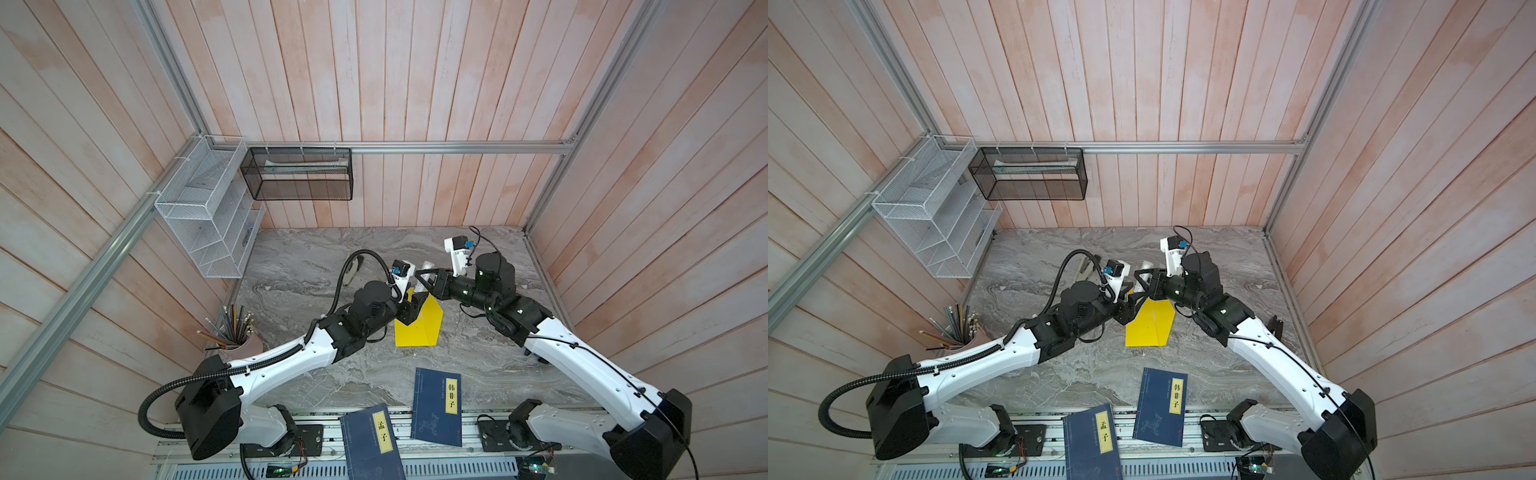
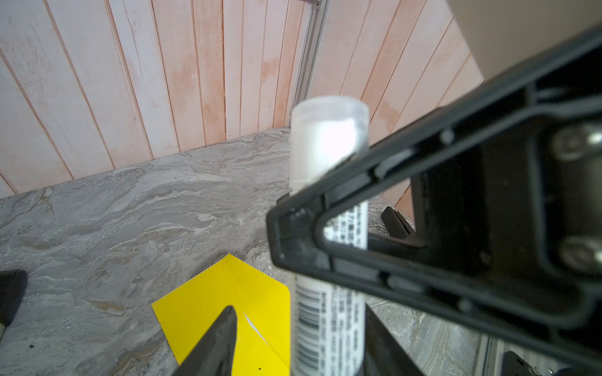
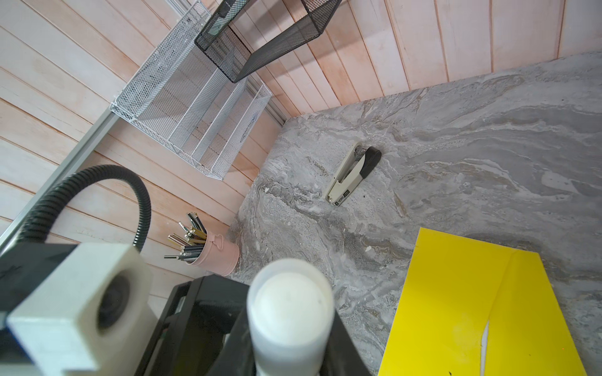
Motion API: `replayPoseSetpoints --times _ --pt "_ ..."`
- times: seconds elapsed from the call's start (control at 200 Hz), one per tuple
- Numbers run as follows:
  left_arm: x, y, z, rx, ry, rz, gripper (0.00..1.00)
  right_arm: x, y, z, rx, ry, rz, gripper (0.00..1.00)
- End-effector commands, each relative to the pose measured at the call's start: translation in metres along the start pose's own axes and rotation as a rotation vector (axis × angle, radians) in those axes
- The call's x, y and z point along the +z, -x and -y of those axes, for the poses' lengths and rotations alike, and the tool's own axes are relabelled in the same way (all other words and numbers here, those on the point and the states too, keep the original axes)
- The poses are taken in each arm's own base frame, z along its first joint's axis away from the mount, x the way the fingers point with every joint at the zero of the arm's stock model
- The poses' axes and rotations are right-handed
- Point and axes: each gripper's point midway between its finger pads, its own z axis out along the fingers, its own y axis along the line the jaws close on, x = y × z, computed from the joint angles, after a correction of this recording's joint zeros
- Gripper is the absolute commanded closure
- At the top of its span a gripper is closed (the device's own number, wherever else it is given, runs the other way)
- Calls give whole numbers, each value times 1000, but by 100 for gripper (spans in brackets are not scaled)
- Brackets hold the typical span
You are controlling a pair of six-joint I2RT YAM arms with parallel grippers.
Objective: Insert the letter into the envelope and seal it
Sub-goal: 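Grip the glue stick's cap with the right gripper while the left holds the body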
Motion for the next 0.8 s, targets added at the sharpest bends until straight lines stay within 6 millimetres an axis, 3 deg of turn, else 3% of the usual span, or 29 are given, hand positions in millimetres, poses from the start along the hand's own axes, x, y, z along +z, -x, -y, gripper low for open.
replayPoseSetpoints --times 0.0,0.245,0.395,0.675,0.795 --pt "-3 18 10 21 -40 48 44 -7 5 -7 -27 7 -8 85" --pt "-5 22 17 22 -84 51 47 -5 -1 -1 -58 -18 -37 85" --pt "-2 20 20 22 -104 38 54 -4 -5 -2 -66 -9 -60 84" --pt "1 18 23 8 -140 17 54 -4 -9 -3 -85 -7 -87 82" --pt "3 15 23 6 -140 0 62 -4 -8 -5 -92 -3 -83 82"
